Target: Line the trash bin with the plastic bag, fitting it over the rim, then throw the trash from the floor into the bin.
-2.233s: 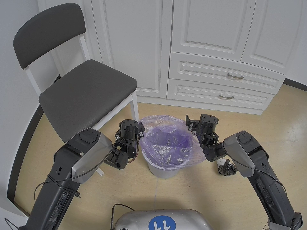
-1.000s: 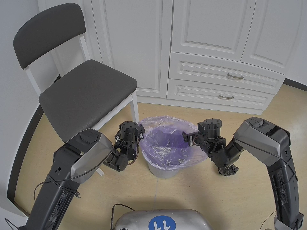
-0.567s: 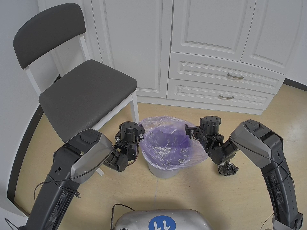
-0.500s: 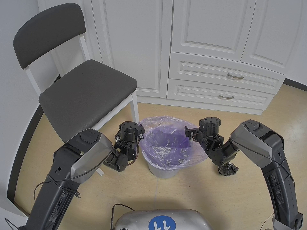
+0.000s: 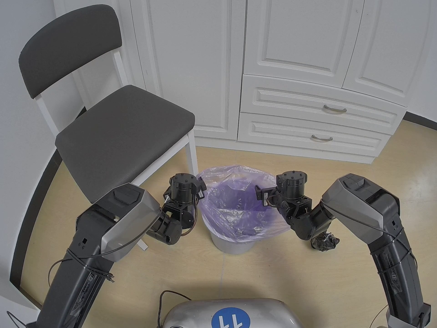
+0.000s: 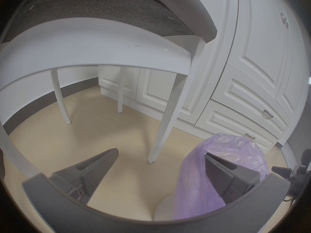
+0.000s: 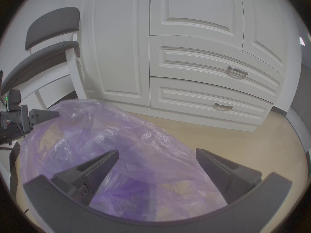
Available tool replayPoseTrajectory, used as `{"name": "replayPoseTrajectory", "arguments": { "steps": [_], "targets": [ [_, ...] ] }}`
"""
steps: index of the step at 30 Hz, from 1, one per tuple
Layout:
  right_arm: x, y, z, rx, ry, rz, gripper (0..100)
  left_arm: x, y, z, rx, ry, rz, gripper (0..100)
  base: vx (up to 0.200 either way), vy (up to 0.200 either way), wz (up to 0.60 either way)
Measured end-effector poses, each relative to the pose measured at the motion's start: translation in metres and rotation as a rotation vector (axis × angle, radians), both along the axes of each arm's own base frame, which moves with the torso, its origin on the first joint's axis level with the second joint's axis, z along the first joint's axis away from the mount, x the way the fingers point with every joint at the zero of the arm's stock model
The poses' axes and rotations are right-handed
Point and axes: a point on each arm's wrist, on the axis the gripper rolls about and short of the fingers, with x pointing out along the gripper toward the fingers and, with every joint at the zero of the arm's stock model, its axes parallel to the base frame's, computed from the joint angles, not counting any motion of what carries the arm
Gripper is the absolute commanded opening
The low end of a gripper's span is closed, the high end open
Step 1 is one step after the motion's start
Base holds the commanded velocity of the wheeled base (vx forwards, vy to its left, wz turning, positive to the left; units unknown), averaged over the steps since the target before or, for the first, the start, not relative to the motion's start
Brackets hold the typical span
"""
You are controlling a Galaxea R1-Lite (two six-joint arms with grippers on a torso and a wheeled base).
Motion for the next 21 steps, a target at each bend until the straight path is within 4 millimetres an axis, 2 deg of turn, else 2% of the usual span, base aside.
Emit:
{"name": "replayPoseTrajectory", "arguments": {
  "steps": [9,13,17,21],
  "targets": [
    [0.026,0.008,-0.017,0.075,-0.065,-0.021,100,0.0,0.0,0.0,-0.001,-0.001,0.0,100,0.0,0.0,0.0],
    [0.04,0.01,-0.017,0.119,-0.118,-0.032,100,0.0,0.0,0.0,-0.003,-0.002,0.0,100,0.0,0.0,0.0],
    [0.052,0.007,-0.017,0.175,-0.173,-0.047,100,0.001,0.001,0.0,-0.004,-0.003,0.002,100,0.0,0.0,0.0],
    [0.059,0.002,-0.027,0.217,-0.182,-0.056,100,0.002,0.001,0.0,-0.011,-0.018,0.003,100,0.0,0.0,0.0]
  ]
}}
